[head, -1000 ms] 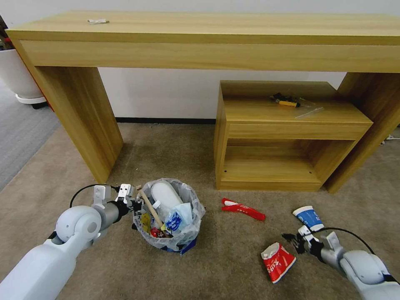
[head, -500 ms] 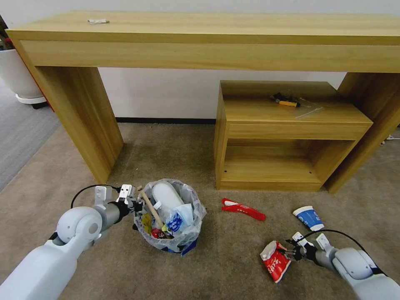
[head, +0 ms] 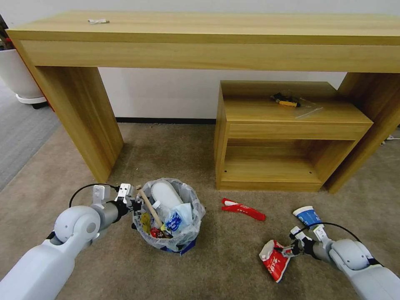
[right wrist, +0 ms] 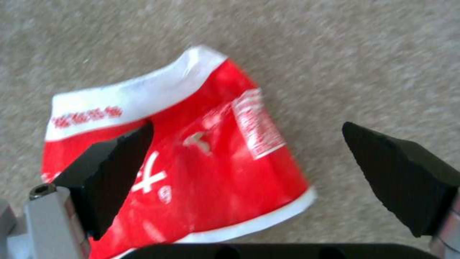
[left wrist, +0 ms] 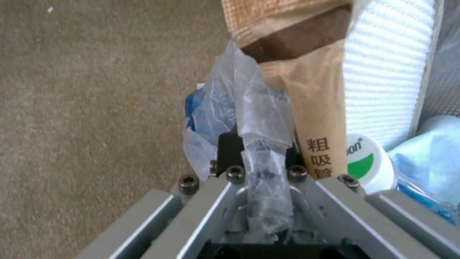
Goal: Pick up the trash bin and place the garbage on the floor into it.
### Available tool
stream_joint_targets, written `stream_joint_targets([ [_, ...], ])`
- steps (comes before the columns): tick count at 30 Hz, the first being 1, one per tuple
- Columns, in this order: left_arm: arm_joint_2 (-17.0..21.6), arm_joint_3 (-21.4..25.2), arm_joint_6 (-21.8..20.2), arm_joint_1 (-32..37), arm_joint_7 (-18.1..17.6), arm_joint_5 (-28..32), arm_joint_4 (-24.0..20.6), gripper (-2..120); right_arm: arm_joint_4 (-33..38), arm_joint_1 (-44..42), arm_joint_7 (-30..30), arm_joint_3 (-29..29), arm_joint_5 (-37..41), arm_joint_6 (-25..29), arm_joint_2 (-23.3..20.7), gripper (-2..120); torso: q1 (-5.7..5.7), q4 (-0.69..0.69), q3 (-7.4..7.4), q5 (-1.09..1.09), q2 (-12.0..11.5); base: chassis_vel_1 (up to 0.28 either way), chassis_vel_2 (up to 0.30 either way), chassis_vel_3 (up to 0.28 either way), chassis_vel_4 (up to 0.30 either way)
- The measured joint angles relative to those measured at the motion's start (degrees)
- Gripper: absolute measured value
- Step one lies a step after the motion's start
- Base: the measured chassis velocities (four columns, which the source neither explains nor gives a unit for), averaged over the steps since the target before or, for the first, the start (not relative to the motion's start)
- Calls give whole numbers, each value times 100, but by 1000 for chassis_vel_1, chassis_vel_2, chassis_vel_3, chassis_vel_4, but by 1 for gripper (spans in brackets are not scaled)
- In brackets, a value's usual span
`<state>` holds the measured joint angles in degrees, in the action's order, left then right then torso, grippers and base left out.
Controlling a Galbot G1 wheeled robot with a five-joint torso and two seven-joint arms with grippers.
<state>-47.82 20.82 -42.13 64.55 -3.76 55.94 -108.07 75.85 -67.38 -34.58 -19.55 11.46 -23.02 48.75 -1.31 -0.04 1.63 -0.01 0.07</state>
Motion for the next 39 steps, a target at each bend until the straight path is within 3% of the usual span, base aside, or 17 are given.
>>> stream_joint_targets([
  [9,49,7,0,-9,-27,51,-64,0,-36,-45,-141,258,-8,85,-39,97,0,-1,0,1,0,0,0,0,0],
  [12,67,32,0,8,-35,51,-82,0,-61,-23,-158,371,-37,131,-24,82,0,-1,0,0,0,0,0,0,0],
  [14,67,32,0,8,-35,51,-82,0,-61,-23,-158,371,-37,131,-24,82,0,-1,0,0,0,0,0,0,0],
  [15,75,34,0,2,-36,56,-85,0,-79,-23,-157,401,-38,149,-4,73,0,-1,0,1,0,0,0,0,0],
  [18,75,34,0,-16,-39,59,-85,0,-78,-49,-145,409,-35,168,10,65,0,-1,0,1,0,0,0,0,0],
  [20,67,34,0,-25,-42,60,-83,0,-62,-73,-108,408,-25,176,29,53,0,-1,0,1,0,0,0,0,0],
  [25,54,34,0,-24,-43,61,-84,0,-59,-91,-9,396,27,177,89,39,0,-1,0,1,0,0,0,0,0],
  [28,34,50,0,-5,-46,61,-88,0,-42,-152,127,357,93,201,158,25,0,0,0,2,0,0,0,0,0],
  [31,16,53,0,0,-48,59,-90,0,-20,-197,170,297,103,248,194,19,0,0,0,2,0,0,0,0,0],
  [33,-14,60,0,3,-54,57,-93,0,58,-299,230,125,155,360,256,8,0,0,0,2,1,0,0,0,0],
  [39,-25,66,0,-10,-55,61,-90,0,236,-440,292,-189,278,545,335,0,0,-1,0,2,0,0,0,0,0],
])
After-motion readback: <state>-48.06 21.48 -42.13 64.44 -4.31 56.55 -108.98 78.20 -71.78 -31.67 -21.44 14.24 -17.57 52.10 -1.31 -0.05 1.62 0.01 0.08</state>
